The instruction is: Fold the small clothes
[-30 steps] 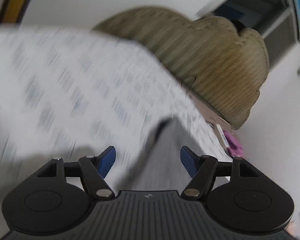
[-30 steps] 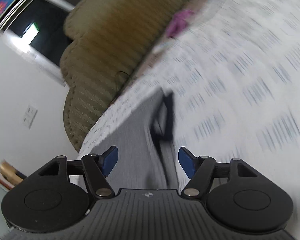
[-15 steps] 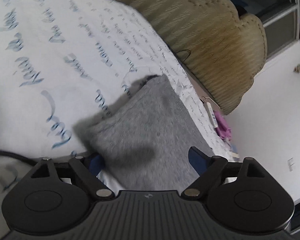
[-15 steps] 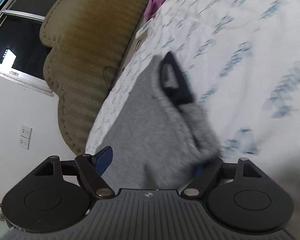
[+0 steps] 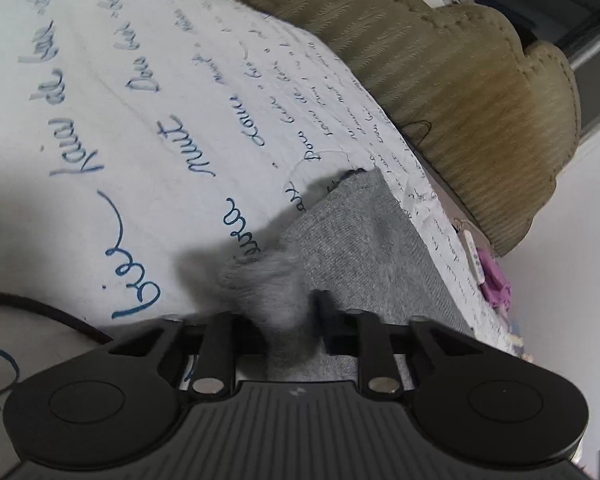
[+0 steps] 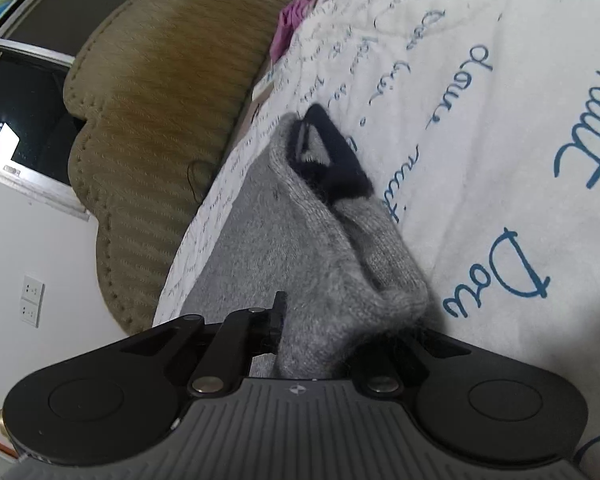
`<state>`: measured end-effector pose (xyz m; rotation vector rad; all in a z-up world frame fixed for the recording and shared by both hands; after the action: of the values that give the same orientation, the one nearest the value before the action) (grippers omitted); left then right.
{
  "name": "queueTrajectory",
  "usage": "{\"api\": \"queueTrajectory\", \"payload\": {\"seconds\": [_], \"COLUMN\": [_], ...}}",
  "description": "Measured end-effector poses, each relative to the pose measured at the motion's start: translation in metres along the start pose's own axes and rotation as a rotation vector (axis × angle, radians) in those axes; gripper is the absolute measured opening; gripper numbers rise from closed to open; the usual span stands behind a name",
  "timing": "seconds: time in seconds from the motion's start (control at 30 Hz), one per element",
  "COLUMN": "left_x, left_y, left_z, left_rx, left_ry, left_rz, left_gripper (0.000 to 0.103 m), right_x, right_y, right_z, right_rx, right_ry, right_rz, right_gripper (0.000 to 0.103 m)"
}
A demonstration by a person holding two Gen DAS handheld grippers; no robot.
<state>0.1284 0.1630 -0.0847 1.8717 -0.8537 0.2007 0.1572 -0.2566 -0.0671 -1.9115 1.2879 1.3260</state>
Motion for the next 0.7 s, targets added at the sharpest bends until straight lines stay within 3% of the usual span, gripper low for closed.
{"api": "queueTrajectory", "payload": {"seconds": [0.07, 0.17, 0.4, 0.57, 0.7], "left_x": [-0.001, 0.011, 0.028, 0.020, -0.006], "left_y": [-0.001, 0.008, 0.047, 0.083, 0.113], "left_z": [-0.003, -0.006, -0.030, -0.033, -0.022], "left_rx": [-0.024, -0.003, 0.023, -0.001, -0.037], "left_ry": [-0.011, -0.106, -0.130, -0.138, -0.149], "left_rz": [-0.001, -0.036, 0.036, 0.100, 0.131], "left_gripper": [0.006, 0.005, 0.005, 0.005, 0.005], "right_x": [0.002, 0.000, -0.041, -0.064, -0.055], "right_y": [-0.004, -0.009, 0.009, 0.033, 0.071], "right_z": [-0.001, -0.009, -0.027, -0.022, -0.010], "right_rx": [-0.034, -0.116, -0.056, -0.094, -0.125], "right_ry": [-0.016, -0.071, -0.004, 0.029, 0.004], "right_rz": [0.005, -0.020, -0.096, -0.164, -0.166], "right_gripper": [0.005, 0.009, 0.008, 0.008, 0.008]}}
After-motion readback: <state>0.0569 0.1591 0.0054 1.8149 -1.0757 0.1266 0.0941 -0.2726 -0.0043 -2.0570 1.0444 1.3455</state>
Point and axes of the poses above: each gripper's, at about its wrist camera, not at the fingertips, and y roughly against the way its jaws point, x to its right, z to its underside, the point moved 2 cm from there along -y, roughly the way its jaws point, and after that the axes turned 15 degrees about -z, right-handed, at the moved point
